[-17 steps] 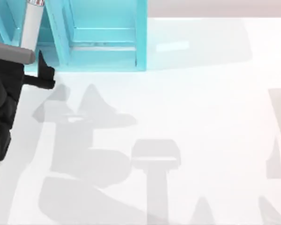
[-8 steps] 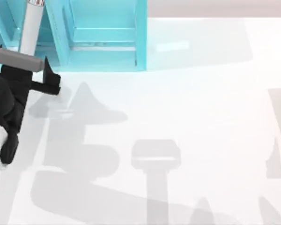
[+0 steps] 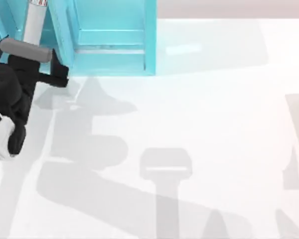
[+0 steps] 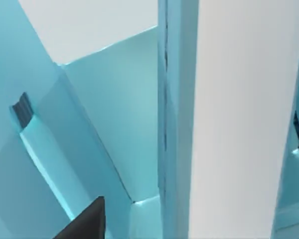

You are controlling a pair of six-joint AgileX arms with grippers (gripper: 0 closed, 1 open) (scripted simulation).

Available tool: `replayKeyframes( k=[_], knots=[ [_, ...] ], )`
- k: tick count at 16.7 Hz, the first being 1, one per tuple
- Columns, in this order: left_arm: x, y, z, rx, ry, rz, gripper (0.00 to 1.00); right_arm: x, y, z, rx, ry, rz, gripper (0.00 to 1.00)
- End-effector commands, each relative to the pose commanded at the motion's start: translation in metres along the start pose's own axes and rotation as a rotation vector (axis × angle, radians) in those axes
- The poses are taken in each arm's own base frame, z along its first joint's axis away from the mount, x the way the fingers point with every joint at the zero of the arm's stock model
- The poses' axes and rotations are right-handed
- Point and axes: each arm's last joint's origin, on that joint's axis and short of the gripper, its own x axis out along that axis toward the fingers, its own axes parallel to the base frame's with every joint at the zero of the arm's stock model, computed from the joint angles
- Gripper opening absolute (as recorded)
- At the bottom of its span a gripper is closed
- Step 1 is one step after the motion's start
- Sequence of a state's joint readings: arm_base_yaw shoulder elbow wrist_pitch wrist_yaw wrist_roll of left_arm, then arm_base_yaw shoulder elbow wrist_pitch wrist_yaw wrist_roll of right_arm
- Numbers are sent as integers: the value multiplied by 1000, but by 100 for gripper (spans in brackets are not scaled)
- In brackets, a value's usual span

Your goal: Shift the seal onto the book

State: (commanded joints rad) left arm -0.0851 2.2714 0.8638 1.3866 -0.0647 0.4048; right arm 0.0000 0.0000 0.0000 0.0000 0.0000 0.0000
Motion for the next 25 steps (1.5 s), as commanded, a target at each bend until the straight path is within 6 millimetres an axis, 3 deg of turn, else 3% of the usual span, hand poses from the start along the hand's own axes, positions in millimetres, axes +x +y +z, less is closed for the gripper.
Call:
replayKeyframes(
  k=[5,11,24,25],
  knots=[
    [53,1,2,0,-3,2,100,0,0,0,0,0,0,100],
    [63,1,2,0,1,0,100,0,0,0,0,0,0,100],
    [63,1,2,0,1,0,2,0,0,0,0,0,0,100],
    [63,1,2,0,1,0,0,0,0,0,0,0,0,100]
  ],
)
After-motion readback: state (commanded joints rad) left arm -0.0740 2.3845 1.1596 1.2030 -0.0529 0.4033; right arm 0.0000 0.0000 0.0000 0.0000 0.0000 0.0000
